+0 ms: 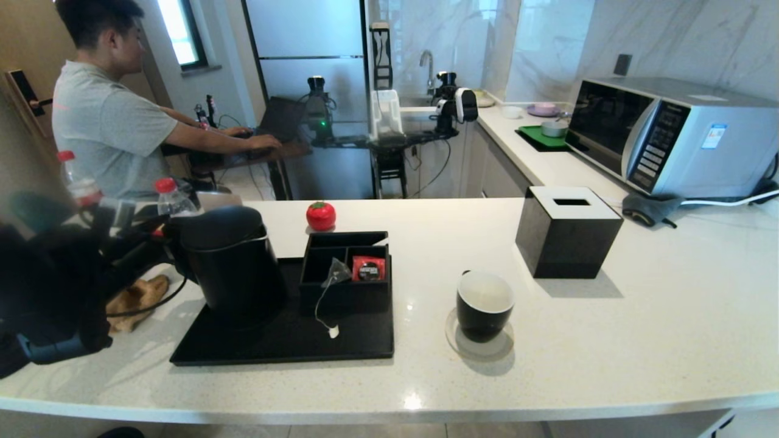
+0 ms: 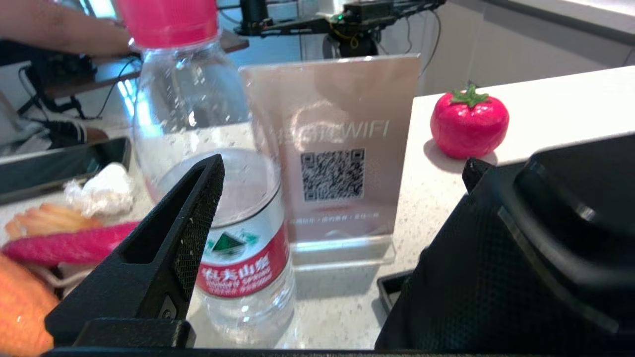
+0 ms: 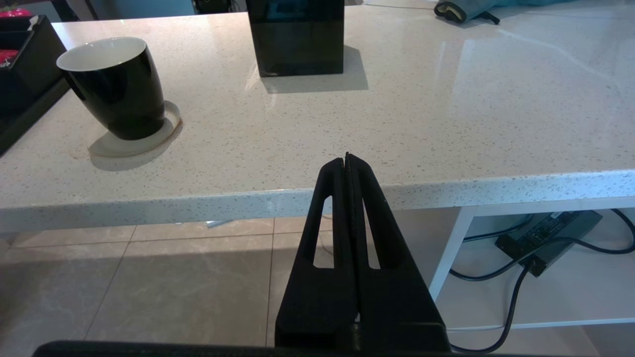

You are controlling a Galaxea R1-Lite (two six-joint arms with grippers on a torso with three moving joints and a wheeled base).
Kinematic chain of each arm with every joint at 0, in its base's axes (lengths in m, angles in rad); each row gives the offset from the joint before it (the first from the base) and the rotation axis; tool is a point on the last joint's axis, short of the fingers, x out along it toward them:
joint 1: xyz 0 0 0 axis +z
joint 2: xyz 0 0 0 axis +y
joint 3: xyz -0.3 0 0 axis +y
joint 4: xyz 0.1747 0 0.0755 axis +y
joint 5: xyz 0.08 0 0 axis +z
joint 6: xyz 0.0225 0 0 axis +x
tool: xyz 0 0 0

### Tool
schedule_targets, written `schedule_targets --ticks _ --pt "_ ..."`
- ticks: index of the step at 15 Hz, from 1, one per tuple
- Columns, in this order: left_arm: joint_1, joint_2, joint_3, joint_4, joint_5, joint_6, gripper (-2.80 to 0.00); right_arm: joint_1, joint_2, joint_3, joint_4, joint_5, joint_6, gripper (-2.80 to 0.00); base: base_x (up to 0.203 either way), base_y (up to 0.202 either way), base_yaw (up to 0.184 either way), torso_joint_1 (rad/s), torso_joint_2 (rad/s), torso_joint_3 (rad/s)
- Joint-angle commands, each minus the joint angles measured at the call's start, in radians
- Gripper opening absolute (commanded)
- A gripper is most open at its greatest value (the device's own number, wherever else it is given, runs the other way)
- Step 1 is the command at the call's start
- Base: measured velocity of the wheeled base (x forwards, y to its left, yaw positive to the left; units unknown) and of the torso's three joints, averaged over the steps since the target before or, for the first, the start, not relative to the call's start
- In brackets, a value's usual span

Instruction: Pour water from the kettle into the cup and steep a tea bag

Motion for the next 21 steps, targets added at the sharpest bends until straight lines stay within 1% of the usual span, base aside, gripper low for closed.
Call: schedule_targets --ticks 1,14,15,21 --pt "-0.001 0.0 -0.009 -0.048 -0.003 -0.001 0.0 0.001 0.0 0.0 0.0 -0.001 0.0 -2.8 0.0 0.0 0.0 0.0 0.0 0.0" --pt "-0.004 0.0 -0.022 -0.048 -0.006 -0.001 0.0 0.001 0.0 0.0 0.0 -0.001 0.0 -2.8 0.0 0.0 0.0 0.0 0.0 0.0" --pt "-0.004 0.0 -0.022 -0.048 -0.006 -0.001 -2.8 0.001 0.0 0.0 0.0 -0.001 0.0 -2.8 0.0 0.0 0.0 0.0 0.0 0.0" --pt "-0.004 0.0 -0.019 -0.048 -0.006 -0.001 -2.8 0.001 0.0 0.0 0.0 -0.001 0.0 -2.8 0.0 0.0 0.0 0.0 0.0 0.0"
